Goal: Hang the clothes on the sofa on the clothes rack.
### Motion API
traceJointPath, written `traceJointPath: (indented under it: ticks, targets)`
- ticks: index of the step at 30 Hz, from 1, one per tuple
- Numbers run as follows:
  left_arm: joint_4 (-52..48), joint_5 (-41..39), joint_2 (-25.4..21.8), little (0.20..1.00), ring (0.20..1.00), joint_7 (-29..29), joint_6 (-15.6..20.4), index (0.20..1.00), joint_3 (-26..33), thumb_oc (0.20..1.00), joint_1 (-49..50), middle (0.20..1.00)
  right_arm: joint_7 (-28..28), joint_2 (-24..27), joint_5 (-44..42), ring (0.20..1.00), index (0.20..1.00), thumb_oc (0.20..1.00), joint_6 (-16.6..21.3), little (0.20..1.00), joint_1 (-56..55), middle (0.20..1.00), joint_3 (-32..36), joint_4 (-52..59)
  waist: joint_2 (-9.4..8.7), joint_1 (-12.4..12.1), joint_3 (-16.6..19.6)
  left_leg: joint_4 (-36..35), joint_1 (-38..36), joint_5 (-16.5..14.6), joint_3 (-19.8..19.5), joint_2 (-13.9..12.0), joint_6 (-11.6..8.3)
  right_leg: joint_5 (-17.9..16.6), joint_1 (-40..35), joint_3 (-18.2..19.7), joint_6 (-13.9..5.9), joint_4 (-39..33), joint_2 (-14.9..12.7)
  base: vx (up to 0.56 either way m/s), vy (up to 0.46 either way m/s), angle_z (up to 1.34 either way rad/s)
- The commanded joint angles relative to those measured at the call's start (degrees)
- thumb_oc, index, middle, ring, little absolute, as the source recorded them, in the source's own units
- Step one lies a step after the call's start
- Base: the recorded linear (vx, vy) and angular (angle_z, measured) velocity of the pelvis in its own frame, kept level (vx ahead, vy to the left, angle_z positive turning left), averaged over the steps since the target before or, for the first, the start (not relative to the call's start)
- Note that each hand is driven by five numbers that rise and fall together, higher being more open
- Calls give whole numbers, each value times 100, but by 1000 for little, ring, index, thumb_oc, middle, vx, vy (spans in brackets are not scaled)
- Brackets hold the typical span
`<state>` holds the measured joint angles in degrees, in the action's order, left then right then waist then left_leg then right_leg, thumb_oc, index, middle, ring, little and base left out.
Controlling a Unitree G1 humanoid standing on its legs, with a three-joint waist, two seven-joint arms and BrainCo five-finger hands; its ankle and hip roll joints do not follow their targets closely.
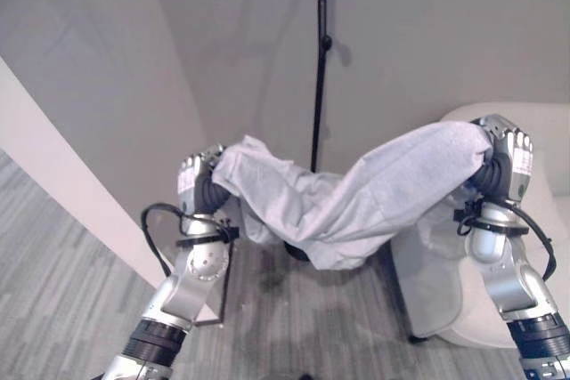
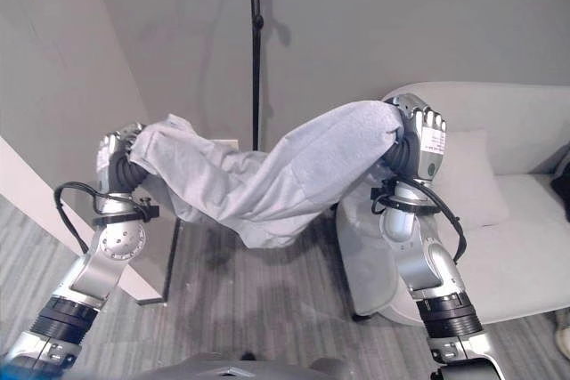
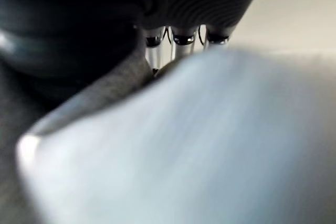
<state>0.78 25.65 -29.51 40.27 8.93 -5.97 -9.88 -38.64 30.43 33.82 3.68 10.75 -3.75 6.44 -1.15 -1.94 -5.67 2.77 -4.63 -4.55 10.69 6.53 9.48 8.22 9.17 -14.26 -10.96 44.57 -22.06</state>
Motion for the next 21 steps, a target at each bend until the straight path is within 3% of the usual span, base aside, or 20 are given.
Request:
traceJointPath:
  ticks: [1, 2, 3, 4, 6, 13, 18, 21]
  targets:
    - [-350, 434, -230, 200, 200, 390, 120, 200, 217, 200, -371, 200, -436, 341, 149, 200, 200, 200, 1, 200, 460, 200, 680, 0, -115, 112, 164, -210, -58, -88, -296, -716, -878, -485, -340, -62, 258, -2799, 770, 229, -220, 48]
    - [-269, 489, -233, 200, 200, 415, 106, 200, 213, 200, -478, 200, -529, 403, 189, 200, 200, 200, -67, 200, 503, 200, 684, -99, -136, 162, 183, -329, -159, -90, -346, -773, -974, -672, -388, 55, 205, -3540, 926, 169, -154, 54]
    - [-264, 490, -233, 200, 200, 417, 108, 200, 212, 200, -484, 200, -533, 405, 188, 200, 200, 200, -66, 200, 509, 200, 682, -105, -129, 162, 179, -339, -162, -81, -347, -780, -975, -704, -411, 47, 208, -3589, 939, 231, -173, 57]
    - [-190, 501, -213, 200, 200, 361, 83, 200, 196, 200, -621, 200, -517, 471, 200, 200, 200, 200, -108, 200, 318, 200, 845, -92, -260, 257, 250, -345, -244, -181, -474, -801, -1042, -728, -595, 438, 163, -3881, 1102, 138, -105, 49]
    - [-118, 517, -188, 200, 200, 370, 78, 200, 181, 200, -667, 200, -541, 512, 198, 200, 200, 200, -110, 200, 241, 200, 931, -110, -304, 239, 309, -352, -316, -220, -473, -850, -1073, -738, -663, 503, 207, -3911, 1170, 197, -153, 76]
    - [-104, 333, -88, 200, 200, 165, 150, 200, 145, 200, -607, 200, -433, 843, 92, 200, 200, 200, 50, 200, 85, 200, 1056, -189, -317, 306, 555, 36, -344, -337, -680, -1211, -1327, -642, -1115, 204, 436, -4255, 1545, 180, -194, 29]
    - [-184, 259, -42, 200, 200, 37, 161, 200, 168, 200, -454, 200, -384, 970, 68, 200, 200, 200, 157, 200, 17, 200, 1059, -185, -306, 299, 590, 501, -323, -183, -789, -1408, -1547, -555, -1403, 159, 602, -4486, 1772, 114, -156, 4]
    - [-194, 318, -69, 200, 200, -15, 168, 200, 192, 200, -402, 200, -427, 1003, 44, 200, 200, 200, 200, 200, 4, 200, 1093, -173, -280, 264, 531, 1151, -152, -42, -878, -1474, -1655, -442, -1620, 158, 733, -4599, 1916, 84, -145, 1]
